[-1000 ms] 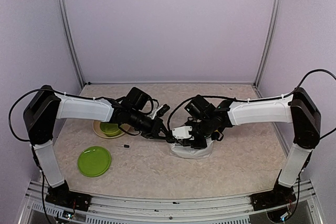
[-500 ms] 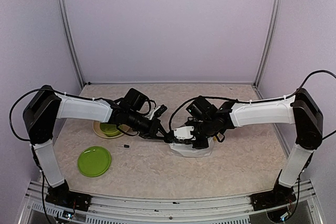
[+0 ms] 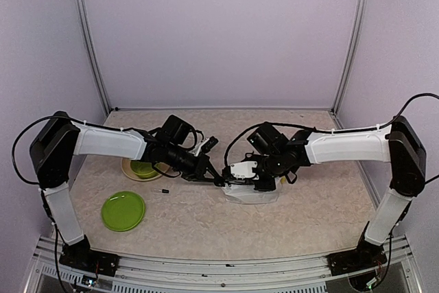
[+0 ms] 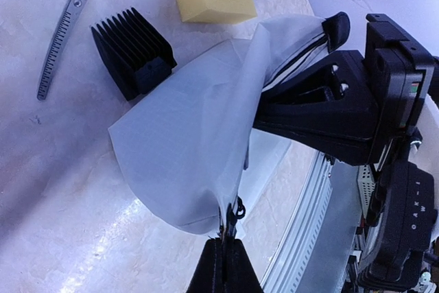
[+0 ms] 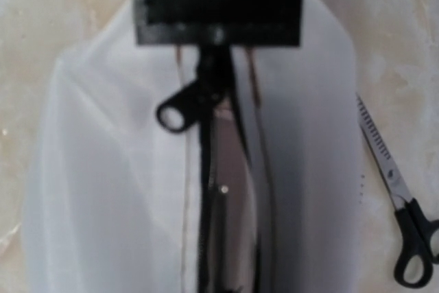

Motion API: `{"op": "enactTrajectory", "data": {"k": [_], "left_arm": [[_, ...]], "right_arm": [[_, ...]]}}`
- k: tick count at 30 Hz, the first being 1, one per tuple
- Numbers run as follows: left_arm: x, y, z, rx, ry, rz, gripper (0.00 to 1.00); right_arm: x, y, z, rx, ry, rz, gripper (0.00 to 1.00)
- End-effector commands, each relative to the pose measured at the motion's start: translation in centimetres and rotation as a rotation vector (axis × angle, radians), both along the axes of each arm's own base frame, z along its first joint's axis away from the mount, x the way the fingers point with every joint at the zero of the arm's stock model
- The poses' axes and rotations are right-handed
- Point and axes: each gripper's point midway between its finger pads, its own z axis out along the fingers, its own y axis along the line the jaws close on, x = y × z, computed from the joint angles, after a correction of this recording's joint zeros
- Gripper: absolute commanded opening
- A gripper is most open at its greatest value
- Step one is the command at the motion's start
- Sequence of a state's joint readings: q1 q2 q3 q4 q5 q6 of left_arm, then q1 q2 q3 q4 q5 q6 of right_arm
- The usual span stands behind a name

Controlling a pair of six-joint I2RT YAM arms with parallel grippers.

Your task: Sort the hair-cutting tools

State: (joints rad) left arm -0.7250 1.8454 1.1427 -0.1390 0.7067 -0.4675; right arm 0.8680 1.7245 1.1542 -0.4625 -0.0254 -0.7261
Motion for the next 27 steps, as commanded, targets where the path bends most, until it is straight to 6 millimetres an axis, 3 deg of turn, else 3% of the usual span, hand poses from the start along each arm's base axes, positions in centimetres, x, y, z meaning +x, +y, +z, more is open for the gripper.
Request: {"op": "enactTrajectory", "data": {"k": [1,4,9,12,15,18,20,21,25,27], "left_arm": [[-0.1,0.0,2.2,-0.059,-0.021,-0.009,0.02],[-0.3,-0.1,2.4,-0.066,-0.016,-0.014,0.02],[-0.2,0.3,2.0,-0.063,-0.003,-0.004,0.02],[-0.3,0.5,1.8,-0.056,0.003,-0.001,0.02],[-0.6,0.6,1.9,-0.056,0.004,-0.013,0.02],[-0.9,0.7,2.2,-0.059,-0.010,-0.035,0.03],[-1.2,0.8,2.4,-0.062,-0.014,-0.043,0.03],[-1.3,0.8,2.4,-0.063,-0.012,-0.048,0.03],[-1.7,0.5,2.7,-0.066,-0.018,-0.068,0.04],[-1.8,0.3,2.7,-0.061,-0.019,-0.076,0.04]], "right_arm": [[0.7,-0.1,-1.1,-0.034,0.023,-0.037,0.00],[1.7,0.0,-0.8,-0.028,-0.010,-0.075,0.02],[1.9,-0.2,0.9,0.007,-0.020,-0.105,0.22],[1.1,-0.7,3.5,0.075,0.022,-0.103,0.28],[0.6,-1.6,7.5,0.191,0.058,-0.108,0.35],[2.6,-4.4,10.6,0.339,0.088,-0.212,0.51],[4.0,-7.3,10.5,0.391,0.182,-0.315,0.61],[4.3,-8.3,10.3,0.407,0.255,-0.349,0.62],[3.1,-10.8,8.3,0.449,0.585,-0.422,0.56],[2.1,-11.2,8.3,0.486,0.687,-0.415,0.54]]}}
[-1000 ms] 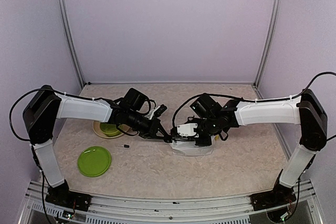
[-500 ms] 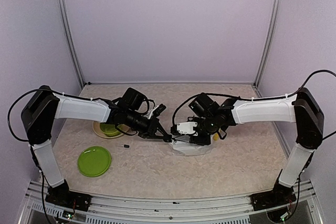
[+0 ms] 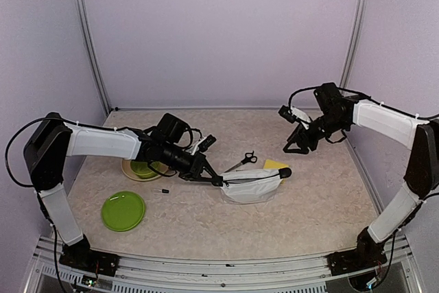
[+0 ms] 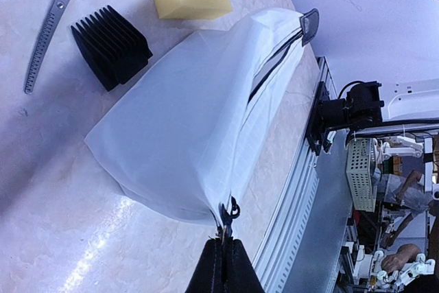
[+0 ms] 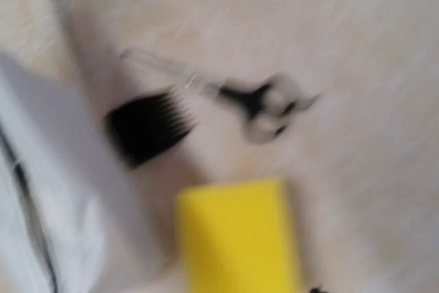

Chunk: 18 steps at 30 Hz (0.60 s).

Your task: Sort the hair-cutting tools

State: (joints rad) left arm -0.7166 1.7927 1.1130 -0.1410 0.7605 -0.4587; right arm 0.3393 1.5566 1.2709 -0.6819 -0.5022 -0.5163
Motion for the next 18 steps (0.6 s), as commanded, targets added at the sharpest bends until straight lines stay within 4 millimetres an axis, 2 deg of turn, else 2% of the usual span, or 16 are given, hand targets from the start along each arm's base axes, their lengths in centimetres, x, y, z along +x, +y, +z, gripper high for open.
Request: {"op": "enactTrajectory", "data": {"k": [1,3,7,12,16,18], "left_arm": [[-0.8,-0.3,1.2,-0.016,-0.026,-0.045,0.04],[-1.0,-0.5,1.3,-0.016,-0.028,-0.049,0.04],[-1.3,-0.8,1.4,-0.020,-0.031,-0.060,0.04],[-1.5,-1.0,1.4,-0.020,-0.030,-0.066,0.04],[-1.7,-0.9,1.6,-0.020,-0.038,-0.069,0.04],[-1.8,-0.8,1.5,-0.017,-0.038,-0.069,0.04]], "right_arm": [[-5.7,0.2,-1.4,0.176,0.382,0.086,0.53],[-6.4,-0.1,-1.0,0.205,0.407,0.105,0.54],[-8.1,0.0,-2.1,0.219,0.513,0.140,0.55],[-7.4,-0.7,-5.1,0.148,0.545,0.069,0.51],[-7.0,-0.8,-6.2,0.116,0.546,0.047,0.49],[-7.3,-0.5,-6.8,0.100,0.555,0.062,0.44]]}}
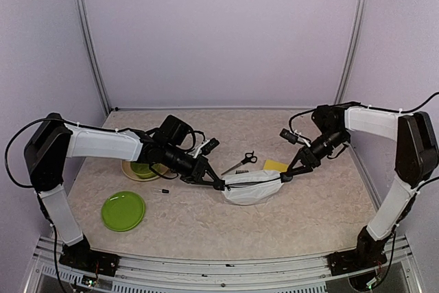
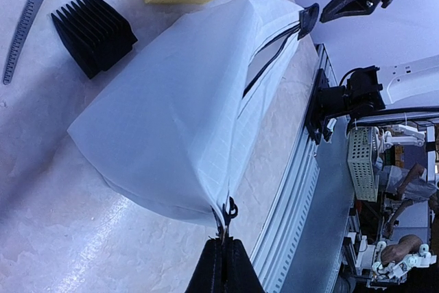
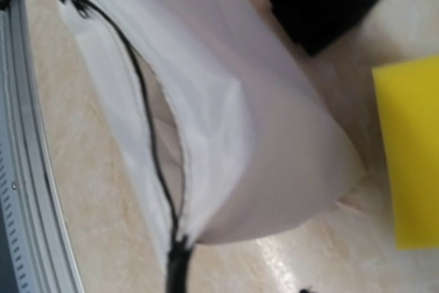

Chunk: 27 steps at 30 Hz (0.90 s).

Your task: Sort the hair-cutting tools

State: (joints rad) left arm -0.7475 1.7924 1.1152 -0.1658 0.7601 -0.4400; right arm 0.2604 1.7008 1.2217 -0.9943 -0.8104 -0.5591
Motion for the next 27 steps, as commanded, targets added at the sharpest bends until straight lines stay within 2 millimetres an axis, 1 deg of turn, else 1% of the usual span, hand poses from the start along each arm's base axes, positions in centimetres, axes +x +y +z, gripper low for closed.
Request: {"op": "enactTrajectory", "data": {"k": [1,2,3,4,5,6,7,9,10,11,14,15,16,17,18,20,24,27], "left_arm": [[-0.4,-0.2,1.7,-0.032,-0.037,-0.029,0.04],[-0.6,-0.2,1.6,-0.032,-0.034,-0.032,0.04],[-0.8,-0.1,1.4,-0.029,-0.028,-0.035,0.04],[-1.1,0.1,1.3,-0.027,-0.026,-0.038,0.04],[-1.6,0.3,0.9,-0.018,-0.017,-0.047,0.04],[-2.3,0.5,0.6,-0.010,-0.009,-0.062,0.03],[-3.1,0.7,0.3,0.001,0.001,-0.082,0.03],[-5.2,1.0,-0.1,0.022,0.011,-0.142,0.02],[-6.4,1.0,0.0,0.027,0.015,-0.180,0.01],[-7.7,1.0,0.3,0.028,0.018,-0.221,0.01],[-11.4,0.7,1.9,0.005,0.015,-0.339,0.01],[-12.5,0.5,2.5,-0.006,0.015,-0.372,0.01],[-12.9,0.5,2.8,-0.011,0.014,-0.383,0.02],[-13.0,0.6,3.0,-0.009,0.015,-0.380,0.02],[-12.6,0.8,2.8,0.000,0.015,-0.359,0.03],[-11.7,1.4,1.8,0.021,0.033,-0.310,0.03],[-10.3,2.6,-0.2,0.093,0.032,-0.262,0.02],[-9.3,2.8,-0.1,0.105,0.007,-0.235,0.02]], "right_arm": [[-0.6,0.5,-1.2,-0.022,0.026,0.019,0.36],[-1.0,0.8,-1.4,-0.015,0.040,0.035,0.29],[-1.7,1.2,-1.6,-0.005,0.054,0.062,0.17],[-2.4,1.5,-1.7,0.006,0.065,0.093,0.08],[-3.2,1.7,-1.8,0.013,0.071,0.124,0.02],[-4.0,1.8,-1.9,0.021,0.075,0.151,0.00],[-4.8,1.9,-2.0,0.025,0.077,0.178,0.00],[-6.2,2.0,-2.2,0.012,0.056,0.234,0.00],[-6.8,2.1,-2.1,0.009,0.042,0.265,0.00],[-7.6,2.2,-1.7,0.015,0.029,0.295,0.00],[-9.5,3.0,0.1,0.071,0.007,0.381,0.00],[-10.0,3.3,0.6,0.091,0.006,0.405,0.00],[-10.4,3.5,0.9,0.100,0.011,0.420,0.00],[-10.6,3.6,0.8,0.097,0.014,0.433,0.00],[-10.7,3.6,0.4,0.086,0.016,0.440,0.00],[-10.7,3.7,0.0,0.076,0.022,0.446,0.00],[-10.4,4.0,0.1,0.086,0.028,0.446,0.00],[-10.1,4.3,0.6,0.099,0.024,0.441,0.00]]}}
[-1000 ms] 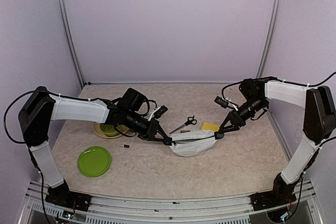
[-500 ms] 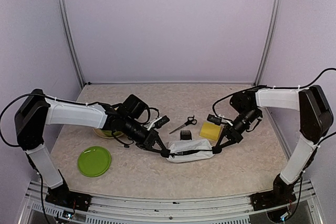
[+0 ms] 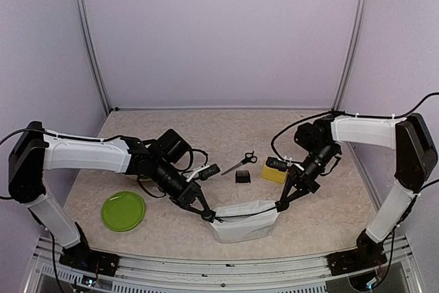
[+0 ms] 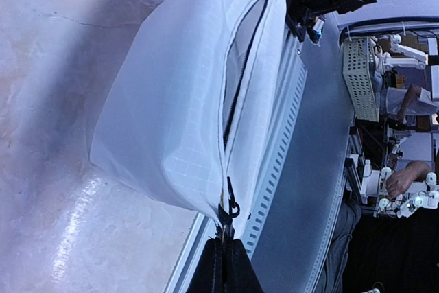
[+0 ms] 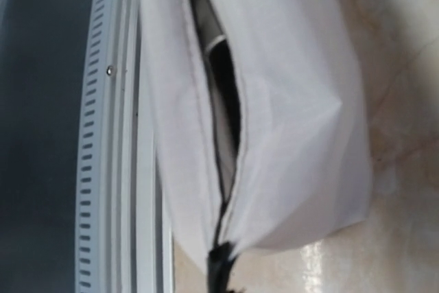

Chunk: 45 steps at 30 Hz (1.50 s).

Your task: Sort the hair-cutting tools

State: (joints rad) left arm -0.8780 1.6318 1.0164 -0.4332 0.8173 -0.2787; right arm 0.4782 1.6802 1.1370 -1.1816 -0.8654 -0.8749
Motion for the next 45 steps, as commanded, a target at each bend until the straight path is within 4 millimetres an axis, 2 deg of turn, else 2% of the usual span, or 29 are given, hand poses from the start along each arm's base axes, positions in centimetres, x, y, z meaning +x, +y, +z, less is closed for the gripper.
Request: {"op": "enactTrajectory", "data": {"k": [1,5,9,11,16,18,21,25,28,30,32,34,36,40,45], "left_arm": [[1.6,0.4,-0.1,0.014,-0.056,0.034,0.02],[3.5,0.6,1.2,-0.022,-0.089,0.096,0.03],[5.2,0.8,0.2,0.009,-0.093,0.146,0.14],[5.6,0.7,-0.1,0.023,-0.097,0.158,0.19],[6.6,0.4,0.9,0.017,-0.142,0.176,0.22],[7.1,0.6,1.4,0.023,-0.156,0.190,0.22],[8.3,1.3,2.5,0.057,-0.226,0.256,0.38],[10.4,3.2,4.2,0.120,-0.353,0.358,0.50],[12.0,5.5,4.2,0.215,-0.457,0.413,0.53],[12.6,6.8,4.0,0.260,-0.507,0.421,0.54],[13.4,7.6,4.2,0.293,-0.567,0.432,0.54],[15.3,9.0,4.1,0.366,-0.651,0.508,0.54],[16.9,9.5,4.3,0.398,-0.704,0.565,0.55],[18.9,6.8,4.3,0.327,-0.739,0.551,0.54],[20.0,4.1,3.8,0.274,-0.729,0.531,0.50]], "right_arm": [[0.4,1.0,1.5,0.056,-0.005,0.010,0.00],[1.0,1.4,2.5,0.075,-0.031,0.003,0.00],[1.4,1.4,1.9,0.058,-0.036,-0.012,0.00],[2.3,1.5,1.0,0.020,-0.046,-0.044,0.00],[3.8,1.6,1.6,0.019,-0.075,-0.090,0.00],[4.2,1.7,2.1,0.027,-0.094,-0.098,0.07],[4.5,1.6,3.1,0.040,-0.121,-0.101,0.24],[5.1,1.7,4.1,0.090,-0.136,-0.126,0.31],[6.0,1.1,5.0,0.107,-0.167,-0.139,0.33],[7.3,0.4,5.9,0.128,-0.215,-0.172,0.34],[9.4,-0.4,6.2,0.104,-0.288,-0.240,0.36],[12.3,-1.3,5.4,0.024,-0.417,-0.323,0.39],[14.9,-2.4,4.7,-0.061,-0.536,-0.380,0.40],[18.8,-3.1,4.5,-0.126,-0.665,-0.438,0.39],[21.7,-1.5,3.7,-0.117,-0.682,-0.409,0.32]]}}
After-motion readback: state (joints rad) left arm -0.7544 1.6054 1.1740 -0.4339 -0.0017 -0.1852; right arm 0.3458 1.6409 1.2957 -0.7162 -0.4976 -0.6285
